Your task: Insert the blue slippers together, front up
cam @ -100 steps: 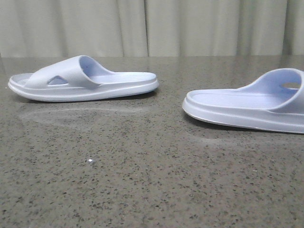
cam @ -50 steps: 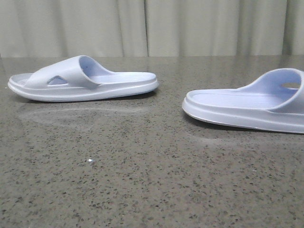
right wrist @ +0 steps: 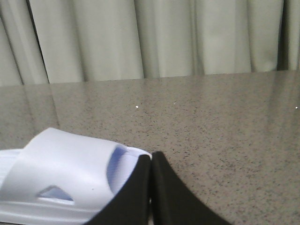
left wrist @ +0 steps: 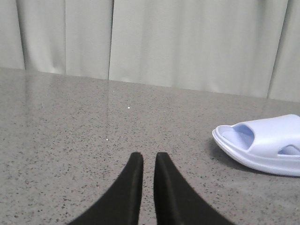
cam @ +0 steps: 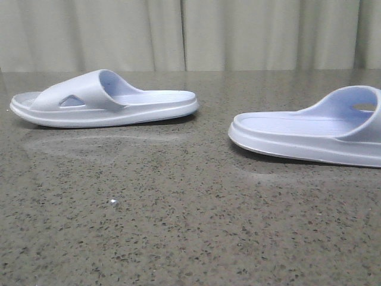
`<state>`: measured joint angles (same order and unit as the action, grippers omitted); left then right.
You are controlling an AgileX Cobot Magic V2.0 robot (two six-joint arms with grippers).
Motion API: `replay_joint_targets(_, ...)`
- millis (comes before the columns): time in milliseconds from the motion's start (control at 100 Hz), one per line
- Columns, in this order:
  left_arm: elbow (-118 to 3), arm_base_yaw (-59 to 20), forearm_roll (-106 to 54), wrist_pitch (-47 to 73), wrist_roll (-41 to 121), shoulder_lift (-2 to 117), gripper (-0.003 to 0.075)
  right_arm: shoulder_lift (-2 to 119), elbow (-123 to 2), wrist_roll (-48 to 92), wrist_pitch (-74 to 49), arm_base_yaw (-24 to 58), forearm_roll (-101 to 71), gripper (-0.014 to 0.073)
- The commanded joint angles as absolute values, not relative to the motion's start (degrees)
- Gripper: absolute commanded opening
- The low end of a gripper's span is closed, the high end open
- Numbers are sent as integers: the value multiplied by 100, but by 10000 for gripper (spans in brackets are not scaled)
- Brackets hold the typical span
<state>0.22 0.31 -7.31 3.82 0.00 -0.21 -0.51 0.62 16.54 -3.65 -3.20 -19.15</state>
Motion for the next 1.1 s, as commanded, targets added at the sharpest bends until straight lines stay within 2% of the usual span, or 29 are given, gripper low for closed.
replay_joint_targets(0, 74, 28, -1349, -52, -44, -195, 15, -179, 182, 1679, 76, -322, -2575, -79)
replay_joint_targets(250, 53, 28, -3427, -114, -44, -195, 15, -179, 171, 1679, -33, -322, -3832, -79)
replay_joint_targets(490, -501, 18, -3299, 281, -44, 345, 15, 80, -180, 1679, -108, -322, -4454, -78)
replay_joint_targets(610, -1146, 18, -2818, 656, 47, 1268, 15, 781, -754, 1691, -470, -322, -4206, -78)
replay_joint_targets(860, -2772, 18, -2181, 2078, 891, 3515, 15, 3240, -2125, 1691, -1436, -366, -3724, -78)
replay_joint_targets(1090, -3440, 18, -2286, 2529, 1240, 4278, 17, 4174, -3098, 1691, -2630, -558, -3368, -78)
